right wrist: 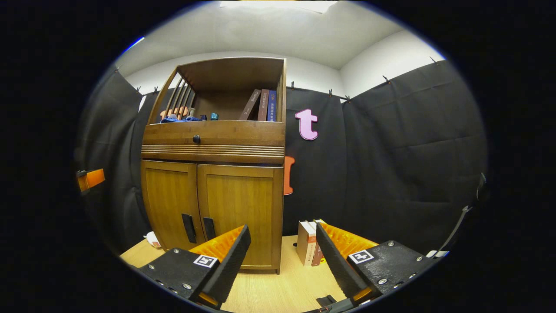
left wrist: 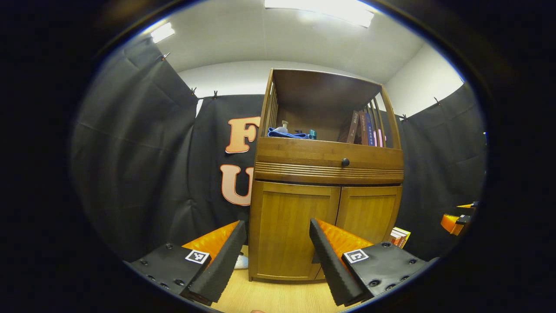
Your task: Open the right door of the double-door shoe cabinet with the right hand, and open the left door with the left hand.
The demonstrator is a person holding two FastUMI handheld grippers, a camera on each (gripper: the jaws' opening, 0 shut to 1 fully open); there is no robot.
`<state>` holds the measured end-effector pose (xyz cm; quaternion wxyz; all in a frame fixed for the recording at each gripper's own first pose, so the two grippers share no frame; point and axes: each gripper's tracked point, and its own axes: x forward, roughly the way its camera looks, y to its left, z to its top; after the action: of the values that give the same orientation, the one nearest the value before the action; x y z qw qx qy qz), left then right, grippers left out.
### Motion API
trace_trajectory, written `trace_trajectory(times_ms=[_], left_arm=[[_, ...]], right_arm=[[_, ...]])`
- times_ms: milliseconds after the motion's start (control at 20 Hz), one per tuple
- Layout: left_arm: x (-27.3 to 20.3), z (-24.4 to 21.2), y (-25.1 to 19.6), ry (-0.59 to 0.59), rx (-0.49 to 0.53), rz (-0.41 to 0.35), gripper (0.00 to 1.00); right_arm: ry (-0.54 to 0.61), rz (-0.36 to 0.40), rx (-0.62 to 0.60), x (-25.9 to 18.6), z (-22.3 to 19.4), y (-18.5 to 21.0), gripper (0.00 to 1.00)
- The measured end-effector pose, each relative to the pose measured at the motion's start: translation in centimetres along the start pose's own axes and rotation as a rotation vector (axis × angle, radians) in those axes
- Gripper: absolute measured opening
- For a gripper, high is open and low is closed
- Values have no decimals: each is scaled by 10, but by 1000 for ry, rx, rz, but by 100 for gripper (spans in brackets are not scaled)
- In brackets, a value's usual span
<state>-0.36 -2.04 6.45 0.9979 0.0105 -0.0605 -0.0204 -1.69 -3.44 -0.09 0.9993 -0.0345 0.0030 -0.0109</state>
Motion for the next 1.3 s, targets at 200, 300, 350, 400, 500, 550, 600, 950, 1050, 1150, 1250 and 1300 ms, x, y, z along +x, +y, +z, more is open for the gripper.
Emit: trace_trajectory(times_ms=[200,300,350,400,500,550,600,950,1050,1150,1250,1300], left_arm=[[-4,-2,7,-1,5,-4,95],[-5,-1,11,-8,4,-4,94],[-6,-1,14,-10,7,0,94],[-8,-1,17,-9,12,6,94],[-10,-1,23,-11,23,20,94],[-11,-1,25,-13,28,24,94],[-13,0,26,-14,32,25,94],[-12,-2,34,-12,22,43,94],[-11,-2,35,-13,32,45,99],[-10,-3,33,-15,34,42,97],[-7,-5,29,-8,34,35,98],[-5,-6,28,-5,32,32,99]], right_arm=[[-9,15,12,2,0,7,100],[-13,23,11,4,1,14,100],[-13,26,10,5,1,17,100],[-13,29,10,5,0,19,94],[-11,34,11,7,0,21,94],[-9,35,11,7,0,23,94],[-6,37,8,7,-2,24,94],[-1,38,1,6,-1,28,94],[-4,35,-4,6,0,27,94],[-8,31,-15,9,0,27,94],[3,30,-21,13,-4,31,94],[7,38,-15,15,-6,36,94]])
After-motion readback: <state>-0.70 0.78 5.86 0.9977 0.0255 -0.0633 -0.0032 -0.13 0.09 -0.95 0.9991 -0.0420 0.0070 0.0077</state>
